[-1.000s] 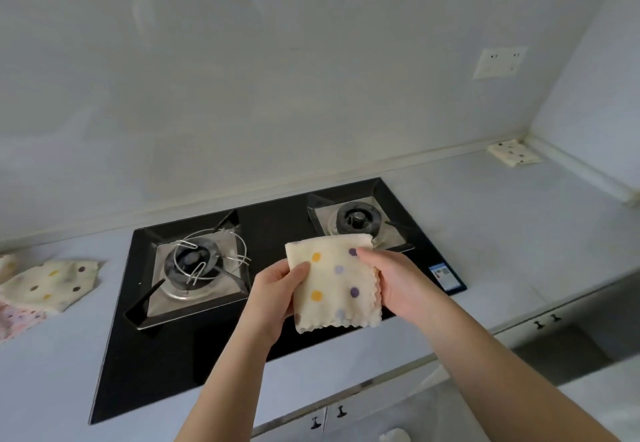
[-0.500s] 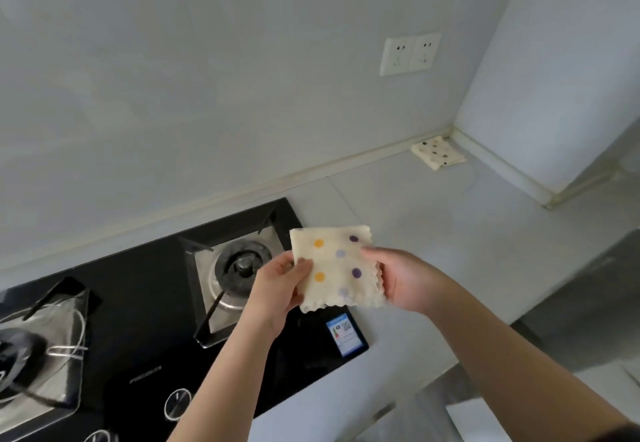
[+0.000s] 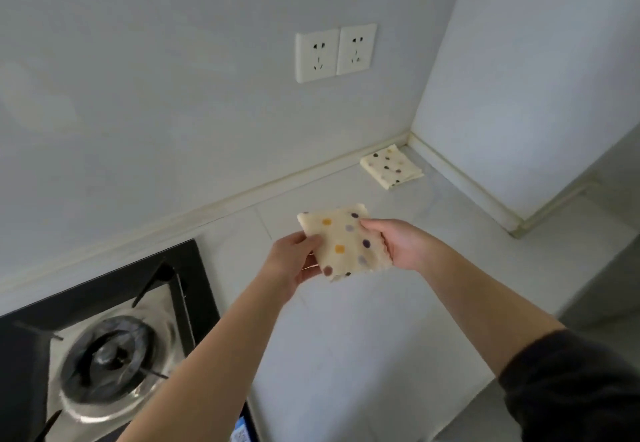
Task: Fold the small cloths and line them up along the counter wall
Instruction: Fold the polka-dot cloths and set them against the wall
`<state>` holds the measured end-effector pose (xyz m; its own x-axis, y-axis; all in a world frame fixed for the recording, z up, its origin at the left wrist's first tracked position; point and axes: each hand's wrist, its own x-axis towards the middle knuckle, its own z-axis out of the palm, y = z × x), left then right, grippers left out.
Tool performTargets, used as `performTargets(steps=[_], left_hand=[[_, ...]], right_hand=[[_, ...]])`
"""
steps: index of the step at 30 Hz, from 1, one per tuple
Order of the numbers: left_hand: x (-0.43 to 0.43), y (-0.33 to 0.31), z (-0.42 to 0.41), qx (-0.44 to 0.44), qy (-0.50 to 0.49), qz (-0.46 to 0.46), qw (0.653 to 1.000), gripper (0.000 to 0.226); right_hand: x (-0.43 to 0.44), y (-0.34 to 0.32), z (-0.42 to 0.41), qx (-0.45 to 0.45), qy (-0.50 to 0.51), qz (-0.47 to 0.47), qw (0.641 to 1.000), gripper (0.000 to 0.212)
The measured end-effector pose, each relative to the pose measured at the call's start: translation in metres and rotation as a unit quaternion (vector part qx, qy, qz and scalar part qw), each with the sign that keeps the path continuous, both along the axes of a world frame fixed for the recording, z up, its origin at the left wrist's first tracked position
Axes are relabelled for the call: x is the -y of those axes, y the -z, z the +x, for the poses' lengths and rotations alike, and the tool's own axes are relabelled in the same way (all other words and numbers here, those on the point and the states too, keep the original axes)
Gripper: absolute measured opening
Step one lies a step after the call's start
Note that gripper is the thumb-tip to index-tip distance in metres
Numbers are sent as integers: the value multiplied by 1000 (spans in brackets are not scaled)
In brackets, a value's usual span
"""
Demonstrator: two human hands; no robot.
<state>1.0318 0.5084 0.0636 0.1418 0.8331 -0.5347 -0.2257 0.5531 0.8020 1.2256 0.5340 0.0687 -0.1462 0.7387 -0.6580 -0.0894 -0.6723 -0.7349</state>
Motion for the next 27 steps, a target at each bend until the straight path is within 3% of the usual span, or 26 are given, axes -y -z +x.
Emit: performTargets(steps=[12, 22, 27], left_hand=[[-196, 64, 175, -28, -38, -38, 998, 12], [-291, 107, 228, -124, -99, -20, 987, 14], [-303, 130, 230, -191, -111, -65, 973, 17]], right_hand=[[-205, 58, 154, 226, -5, 122, 966, 24], [-298, 106, 185, 321, 22, 286, 903, 11], [-314, 143, 183, 412, -28, 288, 864, 13]])
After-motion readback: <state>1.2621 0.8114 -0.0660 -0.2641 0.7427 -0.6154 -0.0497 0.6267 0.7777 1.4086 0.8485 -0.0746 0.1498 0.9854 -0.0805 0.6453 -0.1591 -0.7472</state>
